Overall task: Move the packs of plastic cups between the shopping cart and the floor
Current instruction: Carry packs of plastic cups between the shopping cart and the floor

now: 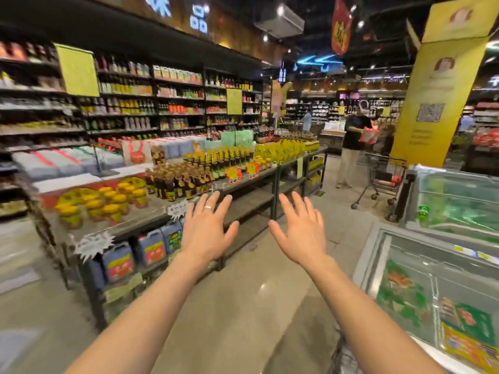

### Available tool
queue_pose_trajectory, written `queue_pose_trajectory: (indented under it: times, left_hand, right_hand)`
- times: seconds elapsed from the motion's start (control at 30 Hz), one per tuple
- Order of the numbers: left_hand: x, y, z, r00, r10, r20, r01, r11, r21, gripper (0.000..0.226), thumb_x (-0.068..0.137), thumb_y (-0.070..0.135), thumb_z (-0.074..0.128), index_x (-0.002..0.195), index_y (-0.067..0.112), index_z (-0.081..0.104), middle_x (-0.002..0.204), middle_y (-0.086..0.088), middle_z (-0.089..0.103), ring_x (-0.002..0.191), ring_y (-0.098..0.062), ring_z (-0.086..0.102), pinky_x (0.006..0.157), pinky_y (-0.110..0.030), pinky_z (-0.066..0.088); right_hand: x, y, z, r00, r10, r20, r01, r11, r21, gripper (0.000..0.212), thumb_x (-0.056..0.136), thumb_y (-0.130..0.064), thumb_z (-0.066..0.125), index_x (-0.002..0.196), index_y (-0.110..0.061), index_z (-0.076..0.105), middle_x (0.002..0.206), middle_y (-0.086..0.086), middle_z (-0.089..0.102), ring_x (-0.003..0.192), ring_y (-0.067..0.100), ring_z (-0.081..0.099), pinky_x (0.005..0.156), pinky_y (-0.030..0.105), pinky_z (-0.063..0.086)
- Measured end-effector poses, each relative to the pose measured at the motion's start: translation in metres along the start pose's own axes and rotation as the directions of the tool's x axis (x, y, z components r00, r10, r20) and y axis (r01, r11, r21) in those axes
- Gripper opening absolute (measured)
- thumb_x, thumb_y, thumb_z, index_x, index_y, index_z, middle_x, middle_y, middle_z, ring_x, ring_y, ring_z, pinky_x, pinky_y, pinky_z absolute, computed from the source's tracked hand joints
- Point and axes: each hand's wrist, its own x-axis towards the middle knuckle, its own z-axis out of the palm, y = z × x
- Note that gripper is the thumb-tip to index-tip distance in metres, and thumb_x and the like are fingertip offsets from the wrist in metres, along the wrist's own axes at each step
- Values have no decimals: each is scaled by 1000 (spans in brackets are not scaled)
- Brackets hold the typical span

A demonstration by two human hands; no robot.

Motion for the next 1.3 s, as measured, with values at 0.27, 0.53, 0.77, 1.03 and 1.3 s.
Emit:
queue_pose_trajectory:
  times: [0.27, 0.53, 0.77, 1.03, 1.3]
  left_hand:
    - [-109, -175, -101, 977, -185, -107, 198, 972, 129, 69, 86, 58, 35, 146, 25, 44, 151, -8, 43, 141, -31, 35, 112, -52, 27]
    - [-215, -310, -179, 912, -383, -148, 408, 886, 219, 73, 84, 61, 29, 148, 27, 40, 152, -7, 42, 141, -30, 33, 114, -51, 25]
    - [-292, -388, -212, 839, -514, -182, 545, 784, 298, 68, 88, 59, 32, 148, 28, 38, 153, -5, 39, 143, -27, 29, 116, -49, 23]
    - [-330, -473, -212, 755, -635, -161, 646, 682, 343, 70, 89, 59, 28, 152, 29, 29, 157, -4, 33, 145, -26, 24, 118, -48, 15]
    - [-320, -584, -188, 683, -699, -211, 714, 578, 396, 70, 88, 61, 29, 148, 25, 38, 151, -3, 41, 141, -24, 32, 115, -47, 23]
  right_hand:
    - [-24, -193, 12, 983, -186, 8, 184, 976, 113, 70, 92, -60, 37, 154, -30, 24, 162, 5, 20, 148, 29, 15, 116, 46, 18]
    - [-63, -362, 38, 926, -378, 2, 365, 897, 251, 70, 92, -60, 35, 154, -29, 24, 161, 5, 21, 148, 29, 16, 117, 47, 19]
    - [-84, -477, 68, 850, -527, 4, 493, 798, 348, 71, 90, -60, 34, 153, -26, 28, 159, 8, 26, 146, 33, 21, 113, 50, 25]
    - [-87, -580, 129, 782, -622, 43, 544, 714, 440, 73, 88, -60, 34, 152, -26, 30, 159, 9, 28, 145, 34, 23, 115, 50, 25]
    - [-42, -685, 211, 713, -701, 23, 596, 623, 506, 72, 90, -60, 33, 153, -25, 29, 158, 11, 28, 145, 34, 23, 114, 48, 24]
